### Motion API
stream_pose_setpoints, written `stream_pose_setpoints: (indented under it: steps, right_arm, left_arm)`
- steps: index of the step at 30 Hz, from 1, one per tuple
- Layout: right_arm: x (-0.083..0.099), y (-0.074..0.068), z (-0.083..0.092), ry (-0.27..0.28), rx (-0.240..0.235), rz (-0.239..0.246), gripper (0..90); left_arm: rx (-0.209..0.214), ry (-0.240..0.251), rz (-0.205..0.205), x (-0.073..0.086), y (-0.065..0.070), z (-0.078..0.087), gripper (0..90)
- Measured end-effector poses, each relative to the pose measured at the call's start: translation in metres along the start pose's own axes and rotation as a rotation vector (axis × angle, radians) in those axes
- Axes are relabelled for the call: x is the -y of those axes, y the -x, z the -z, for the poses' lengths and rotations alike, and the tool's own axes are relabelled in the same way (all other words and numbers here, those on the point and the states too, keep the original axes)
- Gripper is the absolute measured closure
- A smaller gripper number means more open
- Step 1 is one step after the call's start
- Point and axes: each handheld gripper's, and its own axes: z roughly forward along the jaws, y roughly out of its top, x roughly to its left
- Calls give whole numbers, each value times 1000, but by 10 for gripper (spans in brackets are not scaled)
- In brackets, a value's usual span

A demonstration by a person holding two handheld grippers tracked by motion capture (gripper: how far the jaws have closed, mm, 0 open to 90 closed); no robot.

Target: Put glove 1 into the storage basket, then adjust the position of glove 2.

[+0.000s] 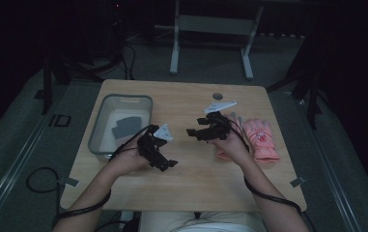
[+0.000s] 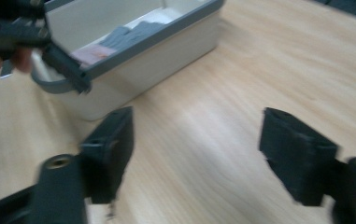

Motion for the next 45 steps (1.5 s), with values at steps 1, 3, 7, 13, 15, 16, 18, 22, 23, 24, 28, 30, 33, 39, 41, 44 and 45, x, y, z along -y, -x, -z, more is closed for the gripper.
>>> stream_pose_setpoints:
  steps: [1,3,7,13,15,16,18,22,23,24,28,30,33,39,41,44,45]
  right_arm:
    - [2,2,3,4,10,1,362]
    - [8,7,10,13,29,3,445]
    - [16,14,18,2,72,18,529]
    - [37,32,32,-8,152,2,551]
    - [42,38,36,-8,172,-8,551]
    - [45,42,39,-4,173,-24,552]
    - [51,49,43,-2,200,-33,561]
    - [62,67,53,1,247,-75,582]
    - [65,71,54,-2,253,-89,588]
    - [67,74,54,-7,262,-91,590]
    - [71,84,49,-42,289,-94,573]
    - [71,88,43,-62,298,-95,563]
    - [71,92,30,-100,307,-92,548]
    - [78,103,3,-205,341,-50,506]
    - [81,104,-4,-250,354,-26,499]
    - [83,102,-9,-273,371,-14,512]
    - [83,102,-9,-273,371,-14,512]
  left_arm:
    - [4,5,6,1,2,-3,14]
    - [-1,19,4,4,9,-10,14]
    - [11,54,6,10,17,-20,14]
    - [29,26,3,21,27,-34,14]
    - [5,35,10,28,31,-39,14]
    - [2,41,18,31,32,-42,14]
    - [-2,44,15,33,33,-43,15]
    - [-15,71,38,47,40,-52,14]
    - [-23,74,37,49,42,-53,14]
    - [-26,81,42,52,45,-55,14]
    - [-47,98,50,57,54,-57,14]
    - [-71,114,61,60,57,-58,14]
    - [-83,118,90,64,59,-58,14]
    - [-44,140,73,72,63,-60,15]
    - [-42,122,64,72,63,-62,15]
    - [-36,115,58,72,64,-63,14]
    - [-36,115,58,72,64,-63,15]
